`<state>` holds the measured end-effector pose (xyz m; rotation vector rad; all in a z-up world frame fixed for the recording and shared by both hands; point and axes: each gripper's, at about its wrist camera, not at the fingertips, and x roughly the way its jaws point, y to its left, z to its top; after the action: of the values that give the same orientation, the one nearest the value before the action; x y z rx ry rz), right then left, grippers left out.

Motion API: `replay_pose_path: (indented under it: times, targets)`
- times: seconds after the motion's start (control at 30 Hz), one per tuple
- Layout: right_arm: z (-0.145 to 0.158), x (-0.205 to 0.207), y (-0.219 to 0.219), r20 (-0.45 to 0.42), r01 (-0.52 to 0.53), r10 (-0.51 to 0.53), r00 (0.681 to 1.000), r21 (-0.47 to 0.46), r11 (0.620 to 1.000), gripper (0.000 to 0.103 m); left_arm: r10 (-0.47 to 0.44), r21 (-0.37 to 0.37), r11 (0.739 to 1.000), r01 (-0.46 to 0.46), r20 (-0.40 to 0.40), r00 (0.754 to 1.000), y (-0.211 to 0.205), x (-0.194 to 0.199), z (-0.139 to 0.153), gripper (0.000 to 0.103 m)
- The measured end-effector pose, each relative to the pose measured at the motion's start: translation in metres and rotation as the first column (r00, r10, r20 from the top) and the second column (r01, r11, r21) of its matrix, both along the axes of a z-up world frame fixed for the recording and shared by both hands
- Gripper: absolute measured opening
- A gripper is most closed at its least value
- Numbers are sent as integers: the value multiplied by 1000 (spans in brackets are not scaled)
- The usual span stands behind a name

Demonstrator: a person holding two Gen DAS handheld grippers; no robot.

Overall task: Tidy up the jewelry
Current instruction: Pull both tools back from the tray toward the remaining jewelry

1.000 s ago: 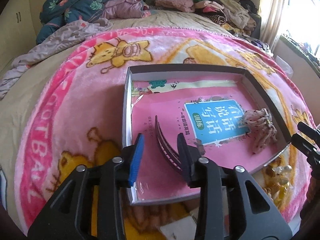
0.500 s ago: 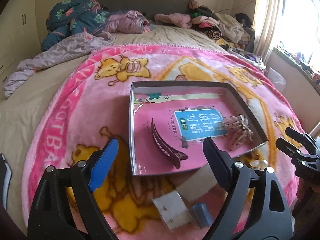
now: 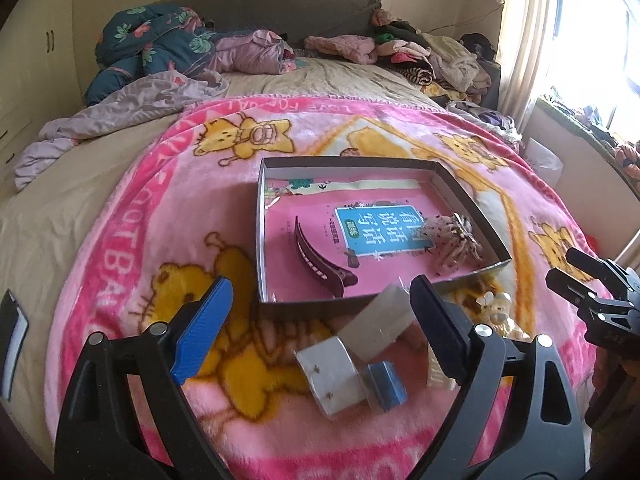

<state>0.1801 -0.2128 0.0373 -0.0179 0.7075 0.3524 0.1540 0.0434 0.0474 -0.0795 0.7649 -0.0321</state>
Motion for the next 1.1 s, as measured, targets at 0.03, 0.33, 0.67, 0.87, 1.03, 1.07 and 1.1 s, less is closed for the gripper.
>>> replay_pose_path:
  times: [0.03,0.33,0.67,0.87,1.03,1.07,1.1]
  targets:
    - [0,-3,0,-1,-3,3,1000,-1,1000,84,-1,-1,1000,1,1,1000,-1,-3,0,81]
    - [-2,-26,5,0,-37,37,999,-18,999,84,-9,20,1000,9,0,1000,-10,-25,-5,81]
    - [-9,-44,4,-16,-58,58,998,-19,998,84,-20,40,999,21,-19,1000,-20,-44,-18,81]
    - [-12,-53,3,-14,-72,72,997,-31,997,84,-29,53,998,31,-29,999,-28,-53,-24,81]
    - [-18,-59,2,-16,-87,87,996,-44,995,84,-42,65,997,45,-42,998,-36,-57,-32,81]
    - [-20,-60,2,-18,-89,89,996,-45,995,84,-43,67,997,46,-44,998,-37,-57,-33,81]
    - [-21,-61,1,-20,-92,91,996,-45,995,84,-46,67,997,49,-46,998,-39,-57,-34,81]
